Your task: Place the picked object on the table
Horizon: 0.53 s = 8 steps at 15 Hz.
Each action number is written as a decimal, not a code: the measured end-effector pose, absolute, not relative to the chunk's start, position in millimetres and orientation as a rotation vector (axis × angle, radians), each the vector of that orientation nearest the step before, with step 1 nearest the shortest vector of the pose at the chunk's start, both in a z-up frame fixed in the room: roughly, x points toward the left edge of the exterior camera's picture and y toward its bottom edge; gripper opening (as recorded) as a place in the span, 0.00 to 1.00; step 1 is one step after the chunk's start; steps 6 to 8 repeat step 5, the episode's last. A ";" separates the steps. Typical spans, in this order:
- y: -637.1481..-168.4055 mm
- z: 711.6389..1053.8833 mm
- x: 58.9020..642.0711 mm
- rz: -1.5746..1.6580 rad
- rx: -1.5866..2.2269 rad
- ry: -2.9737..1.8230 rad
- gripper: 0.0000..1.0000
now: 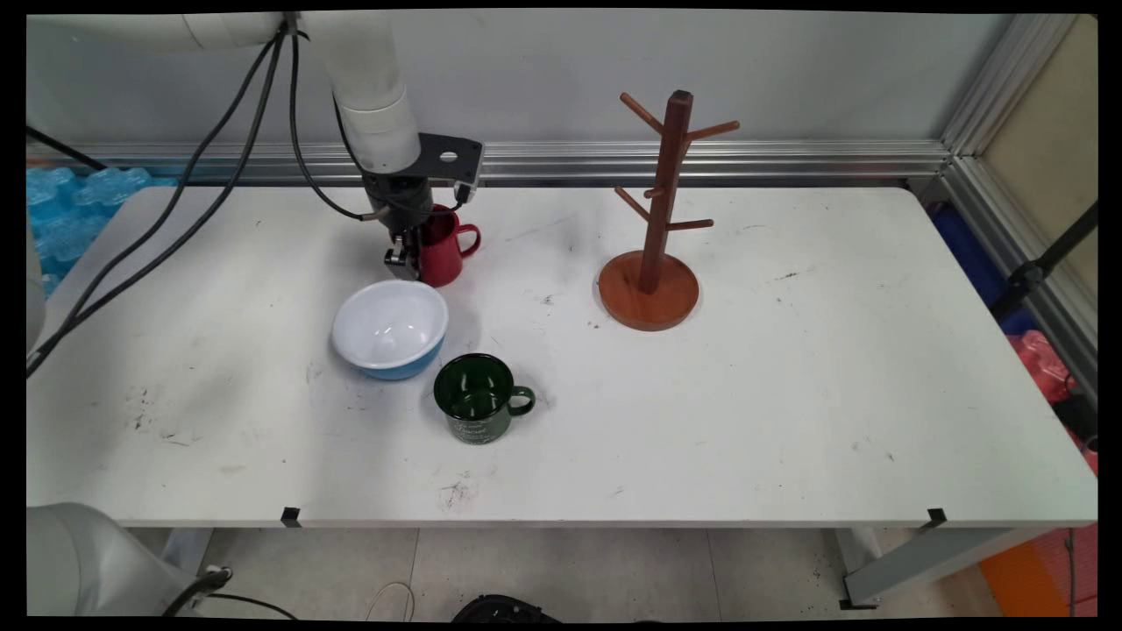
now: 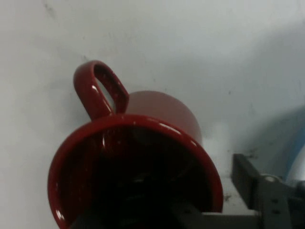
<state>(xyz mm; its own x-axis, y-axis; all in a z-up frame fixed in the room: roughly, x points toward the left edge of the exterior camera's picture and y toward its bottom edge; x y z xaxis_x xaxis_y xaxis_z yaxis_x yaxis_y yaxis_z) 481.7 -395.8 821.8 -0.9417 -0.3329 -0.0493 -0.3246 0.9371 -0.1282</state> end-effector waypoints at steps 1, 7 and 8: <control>-397.2 821.1 480.3 -0.184 -0.509 3.025 1.00; -402.7 822.6 475.6 -0.203 -0.491 3.035 1.00; -402.7 822.6 475.6 -0.203 -0.491 3.035 1.00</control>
